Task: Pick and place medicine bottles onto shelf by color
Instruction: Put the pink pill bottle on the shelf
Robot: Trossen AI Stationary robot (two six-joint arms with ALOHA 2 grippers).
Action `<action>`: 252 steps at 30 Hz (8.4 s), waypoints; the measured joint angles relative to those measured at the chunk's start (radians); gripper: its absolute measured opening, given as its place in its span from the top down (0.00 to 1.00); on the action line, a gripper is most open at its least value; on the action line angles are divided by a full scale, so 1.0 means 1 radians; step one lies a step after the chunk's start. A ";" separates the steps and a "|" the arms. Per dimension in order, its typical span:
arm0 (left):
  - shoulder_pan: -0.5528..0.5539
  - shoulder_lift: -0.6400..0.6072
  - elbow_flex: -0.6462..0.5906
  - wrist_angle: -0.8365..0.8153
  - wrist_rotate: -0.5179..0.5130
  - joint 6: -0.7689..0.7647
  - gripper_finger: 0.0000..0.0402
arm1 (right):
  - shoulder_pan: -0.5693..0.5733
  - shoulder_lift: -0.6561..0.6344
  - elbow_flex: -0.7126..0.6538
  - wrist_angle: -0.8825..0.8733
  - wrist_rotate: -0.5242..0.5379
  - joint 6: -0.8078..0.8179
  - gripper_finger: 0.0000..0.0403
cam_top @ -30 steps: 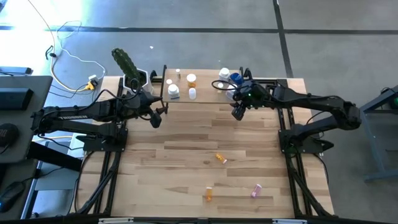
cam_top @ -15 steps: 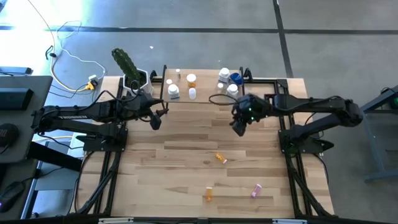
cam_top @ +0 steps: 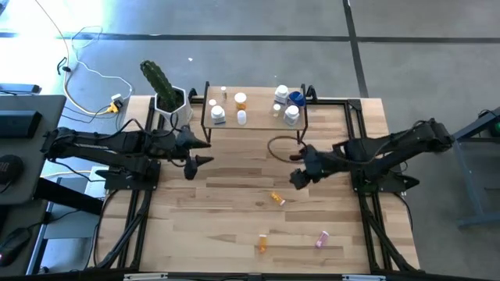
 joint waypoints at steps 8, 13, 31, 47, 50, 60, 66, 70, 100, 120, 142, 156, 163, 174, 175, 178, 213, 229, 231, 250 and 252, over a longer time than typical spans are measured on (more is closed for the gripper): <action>-0.101 0.000 0.000 -0.003 -0.006 -0.006 0.38 | 0.199 0.027 -0.001 -0.034 0.013 0.473 0.56; -0.142 0.000 0.000 -0.012 -0.017 -0.007 0.38 | 0.303 0.059 -0.002 -0.058 0.007 0.683 0.56; -0.191 0.000 0.000 -0.024 -0.021 -0.007 0.38 | 0.513 0.245 -0.002 -0.088 -0.120 1.004 0.56; -0.191 0.000 0.000 -0.024 -0.047 -0.006 0.38 | 0.591 0.411 -0.002 0.047 -0.135 1.080 0.56; -0.191 0.000 0.000 -0.023 -0.047 -0.006 0.38 | 0.597 0.438 -0.002 0.065 -0.144 1.086 0.56; -0.191 0.000 0.000 -0.023 -0.047 -0.006 0.38 | 0.597 0.490 -0.002 0.079 -0.161 1.097 0.56; -0.191 0.000 0.000 -0.023 -0.047 -0.006 0.38 | 0.597 0.510 -0.002 0.056 -0.193 1.100 0.56; -0.191 0.000 0.000 -0.023 -0.047 -0.006 0.38 | 0.592 0.527 -0.002 0.051 -0.201 1.106 0.56; -0.191 0.000 0.000 -0.025 -0.047 -0.003 0.38 | 0.548 0.563 -0.002 0.041 -0.239 1.087 0.57; -0.190 0.000 0.000 -0.045 -0.050 0.004 0.38 | 0.549 0.579 0.000 0.095 -0.221 1.002 0.80; -0.191 0.000 0.000 -0.028 0.004 -0.122 0.38 | 0.415 0.579 0.228 0.158 0.146 0.505 0.79; -0.189 0.068 0.108 -0.060 0.095 -0.050 0.38 | 0.230 0.579 0.386 0.157 0.187 0.060 0.79; -0.188 0.204 0.211 -0.100 0.174 -0.004 0.38 | 0.156 0.579 0.464 0.156 0.181 -0.146 0.79; -0.072 0.397 0.392 -0.185 0.408 0.049 0.38 | 0.091 0.579 0.531 0.158 0.171 -0.447 0.79; -0.061 0.410 0.408 -0.185 0.430 0.059 0.38 | 0.085 0.579 0.532 0.159 0.169 -0.470 0.79; -0.032 0.442 0.442 -0.181 0.490 0.065 0.38 | 0.072 0.579 0.532 0.158 0.163 -0.530 0.79; -0.019 0.574 0.457 -0.072 0.539 0.089 0.45 | 0.041 0.579 0.532 0.189 0.147 -0.674 0.79; -0.019 0.574 0.457 -0.068 0.534 0.115 0.72 | 0.031 0.579 0.532 0.193 0.135 -0.655 0.79; -0.019 0.574 0.457 -0.068 0.534 0.126 0.73 | 0.031 0.579 0.532 0.193 0.136 -0.655 0.79; -0.018 0.573 0.457 -0.075 0.527 0.157 0.72 | 0.029 0.579 0.531 0.185 0.105 -0.630 0.63; -0.019 0.573 0.457 -0.076 0.519 0.170 0.72 | 0.024 0.577 0.531 0.184 0.102 -0.632 0.58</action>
